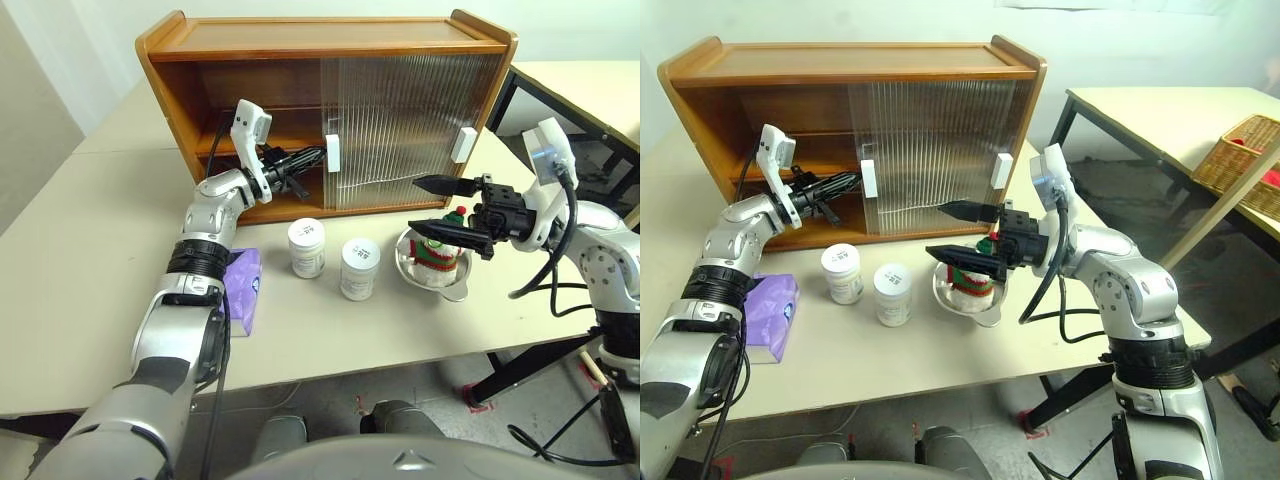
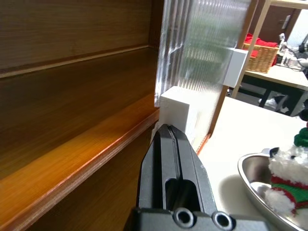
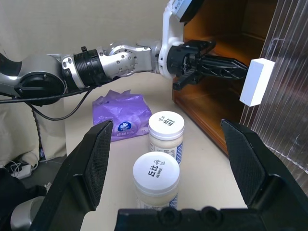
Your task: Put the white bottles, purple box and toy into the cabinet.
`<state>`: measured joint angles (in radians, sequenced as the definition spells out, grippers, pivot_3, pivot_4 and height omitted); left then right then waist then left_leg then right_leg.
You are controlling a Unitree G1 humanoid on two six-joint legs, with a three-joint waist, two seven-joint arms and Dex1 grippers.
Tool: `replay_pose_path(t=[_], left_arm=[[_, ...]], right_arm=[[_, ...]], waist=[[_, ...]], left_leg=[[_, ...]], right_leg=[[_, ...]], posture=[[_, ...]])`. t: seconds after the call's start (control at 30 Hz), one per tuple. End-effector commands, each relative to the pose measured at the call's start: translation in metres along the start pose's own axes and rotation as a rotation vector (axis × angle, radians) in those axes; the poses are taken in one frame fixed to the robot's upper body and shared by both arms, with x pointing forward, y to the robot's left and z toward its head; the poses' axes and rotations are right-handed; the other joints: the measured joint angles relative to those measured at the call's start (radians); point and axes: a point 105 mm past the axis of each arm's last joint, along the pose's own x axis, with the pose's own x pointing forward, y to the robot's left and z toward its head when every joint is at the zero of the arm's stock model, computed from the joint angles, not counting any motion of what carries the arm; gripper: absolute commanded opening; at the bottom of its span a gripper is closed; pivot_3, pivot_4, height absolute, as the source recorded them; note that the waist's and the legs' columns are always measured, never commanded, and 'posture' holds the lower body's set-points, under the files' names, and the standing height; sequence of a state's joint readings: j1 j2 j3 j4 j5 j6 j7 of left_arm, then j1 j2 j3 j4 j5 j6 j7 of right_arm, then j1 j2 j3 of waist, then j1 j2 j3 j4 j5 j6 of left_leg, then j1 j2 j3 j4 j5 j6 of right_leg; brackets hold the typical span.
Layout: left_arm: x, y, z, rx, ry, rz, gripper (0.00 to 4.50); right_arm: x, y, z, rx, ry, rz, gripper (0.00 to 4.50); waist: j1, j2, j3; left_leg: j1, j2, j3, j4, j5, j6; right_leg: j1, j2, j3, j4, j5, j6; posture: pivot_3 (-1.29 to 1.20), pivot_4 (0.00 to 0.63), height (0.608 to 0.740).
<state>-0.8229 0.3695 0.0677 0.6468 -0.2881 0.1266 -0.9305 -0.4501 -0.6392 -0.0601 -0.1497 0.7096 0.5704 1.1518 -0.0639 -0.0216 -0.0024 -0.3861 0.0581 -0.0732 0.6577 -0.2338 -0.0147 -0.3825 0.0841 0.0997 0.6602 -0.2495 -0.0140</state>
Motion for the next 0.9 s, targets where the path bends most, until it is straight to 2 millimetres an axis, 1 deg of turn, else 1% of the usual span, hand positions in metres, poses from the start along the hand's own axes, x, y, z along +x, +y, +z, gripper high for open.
replay_pose_path(t=[0.03,0.07,0.1,0.17,0.27,0.47,0.5,0.6,0.67,0.73,0.77,0.9], left_arm=[[-0.017,0.006,0.016,0.0,-0.045,0.019,0.02],[-0.023,0.008,0.019,-0.001,-0.052,0.031,0.02],[-0.03,0.01,0.022,-0.002,-0.056,0.048,0.39],[-0.043,0.014,0.025,0.005,-0.055,0.075,0.96],[-0.061,0.012,0.03,0.013,-0.05,0.087,2.03],[-0.092,-0.003,0.033,0.01,-0.001,0.054,4.19],[-0.1,-0.007,0.034,0.011,0.013,0.043,4.48],[-0.133,-0.021,0.036,0.012,0.106,-0.016,4.48],[-0.15,-0.026,0.039,0.009,0.162,-0.04,4.48],[-0.164,-0.031,0.042,0.013,0.22,-0.063,4.48],[-0.17,-0.034,0.043,0.015,0.25,-0.079,4.48],[-0.189,-0.046,0.045,0.019,0.357,-0.151,4.48]], right_arm=[[0.002,0.0,0.002,-0.006,-0.008,0.012,4.5],[0.002,0.0,0.002,-0.005,-0.008,0.015,4.5],[0.003,0.0,0.001,-0.003,-0.008,0.018,4.5],[0.004,-0.001,0.001,-0.001,-0.008,0.024,4.5],[0.005,-0.002,0.0,0.003,-0.007,0.035,4.5],[0.006,-0.005,-0.001,0.005,-0.002,0.046,4.5],[0.006,-0.005,0.0,0.005,-0.001,0.047,4.5],[0.006,-0.007,-0.001,0.007,0.002,0.053,4.5],[0.006,-0.007,-0.001,0.009,0.003,0.057,4.5],[0.007,-0.008,-0.002,0.011,0.005,0.061,4.5],[0.007,-0.009,-0.003,0.012,0.006,0.064,4.5],[0.009,-0.01,-0.003,0.013,0.006,0.074,4.5]], waist=[[-0.002,0.0,0.0],[-0.004,0.0,0.0],[-0.006,0.0,0.0],[-0.008,0.001,0.0],[-0.007,0.001,0.0],[0.006,0.001,0.0],[0.008,0.001,0.0],[0.008,0.001,0.0],[0.009,0.001,0.0],[0.012,0.001,0.0],[0.016,0.001,0.0],[0.029,0.002,0.0]], left_leg=[[0.0,0.0,0.0,0.0,0.0,0.0],[0.0,0.0,0.0,0.0,0.0,0.0],[0.0,0.0,0.0,0.0,0.0,0.0],[0.0,0.0,0.0,-0.001,-0.001,0.002],[0.0,0.0,0.0,-0.001,-0.001,0.002],[-0.001,0.0,0.0,-0.001,-0.002,0.001],[-0.001,0.0,0.0,-0.001,-0.002,0.001],[-0.001,0.0,0.0,-0.003,-0.003,0.0],[-0.001,0.0,0.0,-0.006,-0.003,-0.001],[-0.001,0.001,-0.001,-0.008,-0.003,-0.001],[-0.001,0.001,-0.001,-0.01,-0.003,-0.001],[0.0,0.001,-0.003,-0.014,-0.004,-0.002]], right_leg=[[0.0,0.0,0.0,0.0,0.0,0.0],[0.0,0.0,0.0,0.0,0.0,0.0],[-0.001,0.0,0.0,0.0,0.0,0.0],[-0.001,0.0,0.0,0.0,0.0,0.0],[-0.001,0.0,0.0,0.0,-0.001,0.0],[-0.003,0.0,0.0,0.0,-0.001,-0.002],[-0.003,0.0,0.0,0.0,-0.001,-0.002],[-0.004,0.0,0.0,0.0,-0.002,-0.005],[-0.007,0.001,0.001,0.001,-0.002,-0.007],[-0.01,0.0,0.001,0.002,-0.003,-0.012],[-0.011,0.001,0.001,0.003,-0.002,-0.017],[-0.014,0.0,0.004,0.006,-0.002,-0.026]], posture=[[-0.12,0.0,0.74],[-0.12,0.0,0.74],[-0.11,0.0,0.74],[-0.1,0.0,0.74],[-0.08,0.0,0.74],[-0.06,0.0,0.74],[-0.06,0.0,0.74],[-0.05,0.0,0.74],[-0.03,0.0,0.74],[-0.03,0.0,0.74],[-0.03,0.0,0.74],[-0.01,0.0,0.74]])
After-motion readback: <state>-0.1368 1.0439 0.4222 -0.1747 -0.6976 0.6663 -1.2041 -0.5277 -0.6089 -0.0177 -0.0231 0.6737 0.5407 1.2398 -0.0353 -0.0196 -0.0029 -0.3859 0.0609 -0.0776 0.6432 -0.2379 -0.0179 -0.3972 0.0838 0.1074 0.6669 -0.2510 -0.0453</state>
